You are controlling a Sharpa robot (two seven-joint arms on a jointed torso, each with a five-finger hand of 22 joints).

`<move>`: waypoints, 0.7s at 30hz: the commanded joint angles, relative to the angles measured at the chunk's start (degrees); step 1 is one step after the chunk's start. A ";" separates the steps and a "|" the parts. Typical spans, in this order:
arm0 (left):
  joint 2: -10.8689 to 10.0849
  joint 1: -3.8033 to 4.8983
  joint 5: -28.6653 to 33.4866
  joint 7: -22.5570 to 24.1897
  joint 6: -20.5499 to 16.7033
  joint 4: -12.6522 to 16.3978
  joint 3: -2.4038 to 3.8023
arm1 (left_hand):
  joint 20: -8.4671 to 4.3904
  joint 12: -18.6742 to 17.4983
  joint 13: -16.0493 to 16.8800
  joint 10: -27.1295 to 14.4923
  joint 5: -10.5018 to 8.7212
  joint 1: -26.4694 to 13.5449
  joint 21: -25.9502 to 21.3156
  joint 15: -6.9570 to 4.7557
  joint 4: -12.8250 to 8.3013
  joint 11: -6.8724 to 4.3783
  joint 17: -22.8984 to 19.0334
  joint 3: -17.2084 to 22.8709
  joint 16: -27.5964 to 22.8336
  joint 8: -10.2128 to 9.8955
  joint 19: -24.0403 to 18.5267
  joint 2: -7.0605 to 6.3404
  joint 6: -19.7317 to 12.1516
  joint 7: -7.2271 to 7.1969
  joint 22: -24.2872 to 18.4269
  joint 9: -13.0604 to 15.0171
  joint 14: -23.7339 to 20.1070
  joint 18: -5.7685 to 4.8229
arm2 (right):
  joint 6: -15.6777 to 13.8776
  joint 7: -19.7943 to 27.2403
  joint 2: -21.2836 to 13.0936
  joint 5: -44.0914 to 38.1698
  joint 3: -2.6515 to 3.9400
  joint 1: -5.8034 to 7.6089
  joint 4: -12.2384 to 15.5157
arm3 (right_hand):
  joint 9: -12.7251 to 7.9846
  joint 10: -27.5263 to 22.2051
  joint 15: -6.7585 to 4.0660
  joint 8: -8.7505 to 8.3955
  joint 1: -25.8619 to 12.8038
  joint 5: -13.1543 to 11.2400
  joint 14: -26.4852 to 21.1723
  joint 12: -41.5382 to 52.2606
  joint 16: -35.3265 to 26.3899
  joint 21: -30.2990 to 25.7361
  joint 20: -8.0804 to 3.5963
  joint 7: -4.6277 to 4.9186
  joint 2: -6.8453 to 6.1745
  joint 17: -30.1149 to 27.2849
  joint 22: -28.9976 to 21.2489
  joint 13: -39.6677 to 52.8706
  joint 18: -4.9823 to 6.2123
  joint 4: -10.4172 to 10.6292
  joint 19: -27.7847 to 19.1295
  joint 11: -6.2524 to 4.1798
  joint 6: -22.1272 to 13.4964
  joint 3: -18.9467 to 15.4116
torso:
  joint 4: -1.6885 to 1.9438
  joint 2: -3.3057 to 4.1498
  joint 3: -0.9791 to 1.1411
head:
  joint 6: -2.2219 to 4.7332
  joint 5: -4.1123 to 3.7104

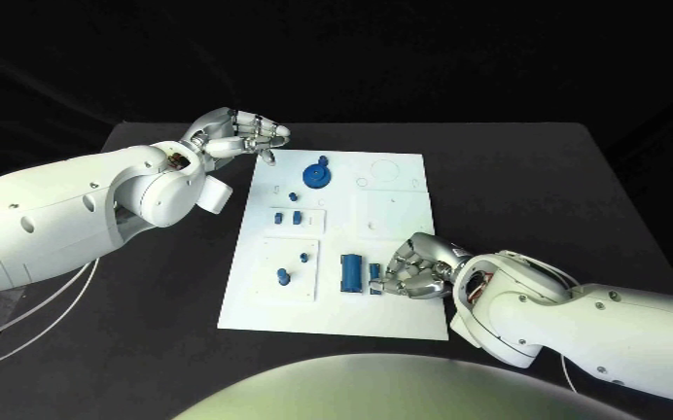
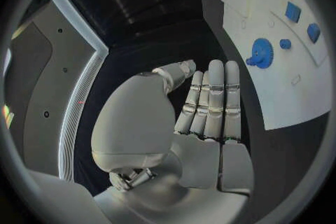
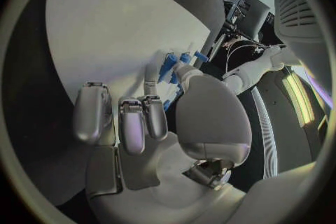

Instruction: Assemble the parts on the task board

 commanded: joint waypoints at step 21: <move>0.17 0.03 -0.11 0.25 0.37 0.06 0.04 | 0.18 0.39 0.07 -0.34 0.15 -0.52 0.27 -0.04 -0.34 -0.04 0.08 0.10 0.31 0.35 -0.41 -0.12 -0.24 0.00 0.07 0.05 -0.27 0.73 | -0.29 2.32 0.81 -0.34 0.07 0.09 -1.78 | 0.02 4.07 -0.49 -0.31 2.64 0.19 5.43 -0.14 0.13 -0.23 -0.32 -0.22 0.56 12.28 10.21 11.19 -0.29 -0.18 0.69 -0.42 0.62 -0.94 | -0.09 -0.07 0.04 | 0.01 -0.03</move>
